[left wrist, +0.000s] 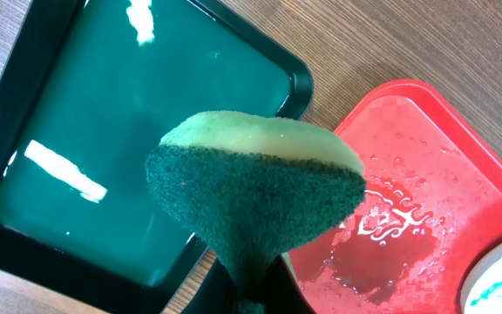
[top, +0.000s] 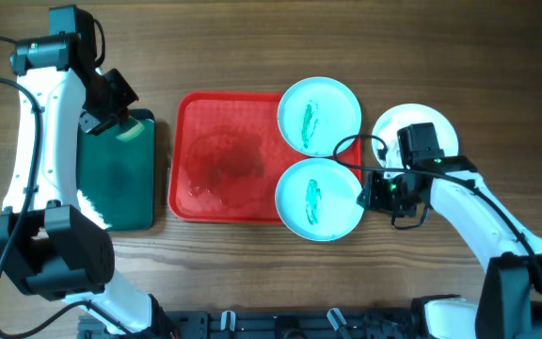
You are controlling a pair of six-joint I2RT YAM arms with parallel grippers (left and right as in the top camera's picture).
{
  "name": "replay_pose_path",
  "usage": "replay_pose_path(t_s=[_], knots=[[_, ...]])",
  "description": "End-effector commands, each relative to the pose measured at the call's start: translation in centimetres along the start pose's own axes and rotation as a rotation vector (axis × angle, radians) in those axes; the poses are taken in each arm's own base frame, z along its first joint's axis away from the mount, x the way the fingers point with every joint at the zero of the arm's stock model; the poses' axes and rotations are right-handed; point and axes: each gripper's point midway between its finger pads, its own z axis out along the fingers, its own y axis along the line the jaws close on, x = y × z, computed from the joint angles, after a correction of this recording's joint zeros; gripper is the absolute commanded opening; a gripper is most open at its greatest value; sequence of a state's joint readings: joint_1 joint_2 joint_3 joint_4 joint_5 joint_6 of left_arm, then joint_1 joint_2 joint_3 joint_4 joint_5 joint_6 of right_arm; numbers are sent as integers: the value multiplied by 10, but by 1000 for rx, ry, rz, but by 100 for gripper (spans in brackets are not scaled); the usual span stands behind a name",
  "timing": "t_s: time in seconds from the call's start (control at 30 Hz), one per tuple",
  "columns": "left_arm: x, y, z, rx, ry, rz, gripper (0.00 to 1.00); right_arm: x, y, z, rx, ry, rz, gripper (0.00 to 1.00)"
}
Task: Clean dirty plates on tray and stack at the side
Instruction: 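Grasp the lower blue plate rim with the right gripper, drag it center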
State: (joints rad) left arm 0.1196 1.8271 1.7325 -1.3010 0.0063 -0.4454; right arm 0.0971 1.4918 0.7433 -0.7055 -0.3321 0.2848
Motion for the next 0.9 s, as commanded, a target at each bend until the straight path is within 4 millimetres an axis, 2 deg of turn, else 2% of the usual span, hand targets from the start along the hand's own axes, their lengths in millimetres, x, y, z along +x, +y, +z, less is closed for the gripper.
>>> replay_pose_path(t_s=[0.0,0.17,0.23,0.3,0.37,0.47,0.5,0.57,0.63,0.7,0.87], knots=[[0,-2,1,10,5,23,4,-1,-2,5,10,2,1,24],[0,-2,1,11,5,23,4,-3,-1,5,6,-10,-4,4],[0,-2,1,11,5,23,4,-4,-1,5,5,-12,-6,4],[0,-2,1,11,6,23,4,-2,9,2,-42,8,-19,4],[0,-2,1,11,6,23,4,-2,26,-7,-121,31,-29,4],[0,-2,1,11,5,23,4,-15,66,-30,-280,24,-61,4],[0,-2,1,11,5,23,4,-24,81,-38,-328,8,-56,4],[0,-2,1,11,5,23,4,-38,96,-42,-341,-46,-50,4],[0,-2,1,12,4,23,4,-54,110,-38,-312,-125,-23,4],[-1,-3,1,14,-1,22,4,-67,135,-32,-298,-223,-58,4],[-1,-3,1,15,-2,22,4,-79,182,-1,-178,-279,-150,4]])
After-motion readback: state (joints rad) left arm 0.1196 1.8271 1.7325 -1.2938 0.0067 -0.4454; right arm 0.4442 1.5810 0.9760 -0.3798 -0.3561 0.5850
